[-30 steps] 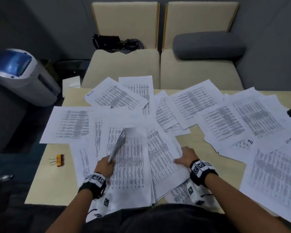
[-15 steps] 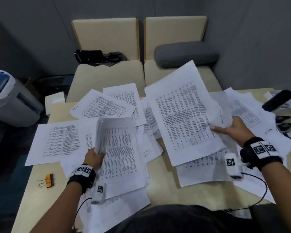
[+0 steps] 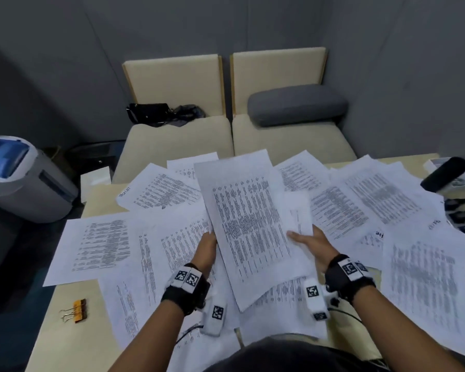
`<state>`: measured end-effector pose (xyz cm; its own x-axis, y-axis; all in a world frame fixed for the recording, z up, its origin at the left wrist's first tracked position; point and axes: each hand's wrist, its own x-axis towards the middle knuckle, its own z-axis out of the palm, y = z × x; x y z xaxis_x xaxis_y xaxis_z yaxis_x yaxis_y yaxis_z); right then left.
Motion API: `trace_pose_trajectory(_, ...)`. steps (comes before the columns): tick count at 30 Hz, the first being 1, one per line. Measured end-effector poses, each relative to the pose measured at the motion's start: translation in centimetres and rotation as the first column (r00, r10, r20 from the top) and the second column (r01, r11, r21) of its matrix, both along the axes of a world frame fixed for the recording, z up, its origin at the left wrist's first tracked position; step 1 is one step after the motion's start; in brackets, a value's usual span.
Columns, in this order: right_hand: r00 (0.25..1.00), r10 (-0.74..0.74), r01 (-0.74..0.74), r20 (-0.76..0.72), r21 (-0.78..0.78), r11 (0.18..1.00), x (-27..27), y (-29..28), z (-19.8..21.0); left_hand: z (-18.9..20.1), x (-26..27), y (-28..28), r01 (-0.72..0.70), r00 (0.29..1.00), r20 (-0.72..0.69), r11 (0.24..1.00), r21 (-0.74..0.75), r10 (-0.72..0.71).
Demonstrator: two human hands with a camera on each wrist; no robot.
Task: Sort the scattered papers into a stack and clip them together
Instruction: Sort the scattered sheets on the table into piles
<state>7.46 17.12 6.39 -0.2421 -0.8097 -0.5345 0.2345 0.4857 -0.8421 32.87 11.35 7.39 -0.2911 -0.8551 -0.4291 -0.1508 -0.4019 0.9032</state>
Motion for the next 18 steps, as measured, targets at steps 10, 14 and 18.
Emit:
trace_pose_trajectory(10, 0.978, 0.099, -0.132, -0.186, -0.174, 0.976, -1.2, -1.7, 3.6, 3.1, -2.5, -0.3, -0.189, 0.981, -0.075, 0.956, -0.226, 0.176)
trace_pose_trajectory(14, 0.972, 0.003, -0.094, -0.237, -0.376, 0.922, -1.9, -2.7, 8.3, 7.2, -3.0, -1.5, -0.218, 0.961, -0.243, 0.893, -0.394, 0.128)
trace_pose_trajectory(18, 0.985, 0.011, -0.085, -0.172, -0.426, 0.901, -1.9, -2.4, 8.4, 7.0, -3.1, -1.6, -0.161, 0.969, -0.239, 0.901, -0.403, 0.066)
